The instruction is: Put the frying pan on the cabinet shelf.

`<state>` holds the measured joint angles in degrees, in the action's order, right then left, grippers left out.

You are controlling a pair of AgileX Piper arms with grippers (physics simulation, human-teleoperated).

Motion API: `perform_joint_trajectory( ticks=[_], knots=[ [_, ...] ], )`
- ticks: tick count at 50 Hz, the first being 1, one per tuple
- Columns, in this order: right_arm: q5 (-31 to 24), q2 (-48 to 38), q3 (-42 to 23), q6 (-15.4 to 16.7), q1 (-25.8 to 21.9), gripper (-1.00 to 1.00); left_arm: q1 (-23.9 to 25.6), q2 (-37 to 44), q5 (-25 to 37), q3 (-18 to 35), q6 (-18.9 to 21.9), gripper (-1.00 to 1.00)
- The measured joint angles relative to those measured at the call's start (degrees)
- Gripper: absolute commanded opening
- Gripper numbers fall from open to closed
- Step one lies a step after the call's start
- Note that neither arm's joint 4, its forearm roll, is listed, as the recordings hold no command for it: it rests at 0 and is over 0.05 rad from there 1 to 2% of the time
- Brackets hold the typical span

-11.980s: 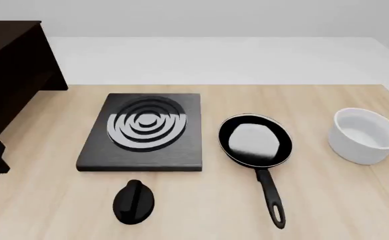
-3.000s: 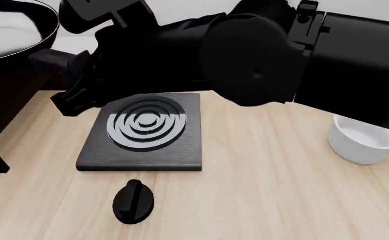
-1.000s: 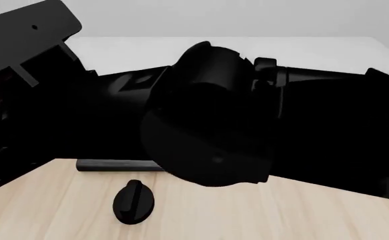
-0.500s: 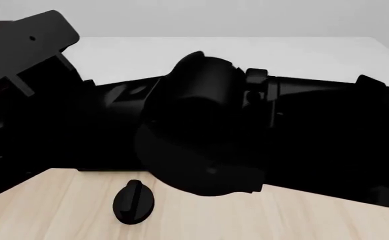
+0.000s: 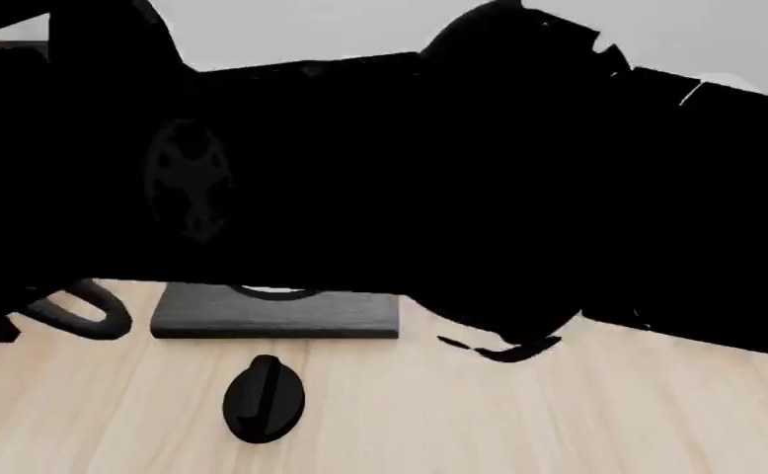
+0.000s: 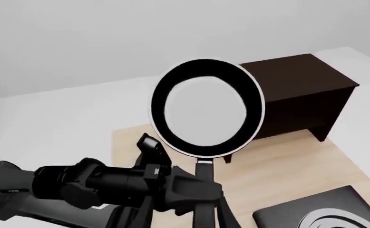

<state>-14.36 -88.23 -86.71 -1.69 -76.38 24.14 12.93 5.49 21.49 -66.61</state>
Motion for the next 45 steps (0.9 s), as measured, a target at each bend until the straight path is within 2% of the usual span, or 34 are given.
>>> perform_joint_trajectory(
  ticks=[11, 21, 34, 41, 45],
  knots=[
    [-1.7, 6.7, 1.4, -0.2, 1.6, 1.00, -0.7, 0.2, 0.9, 0.1, 0.2, -1.00],
    [-3.6, 15.9, 5.0, -0.3, 6.9, 1.00, -1.2, 0.2, 1.4, 0.5, 0.4, -1.00],
    [-4.4, 32.2, 17.9, -1.5, 17.6, 1.00, -1.8, 0.1, 2.1, 1.2, 0.9, -1.00],
    [-4.4, 42.6, 27.0, 1.4, 23.9, 1.00, -2.0, 0.0, 2.5, 1.6, 1.1, -1.00],
    [-5.0, 48.4, 31.7, 1.9, 26.8, 1.00, -2.0, -0.1, 2.7, 1.7, 1.3, -1.00]
  ],
)
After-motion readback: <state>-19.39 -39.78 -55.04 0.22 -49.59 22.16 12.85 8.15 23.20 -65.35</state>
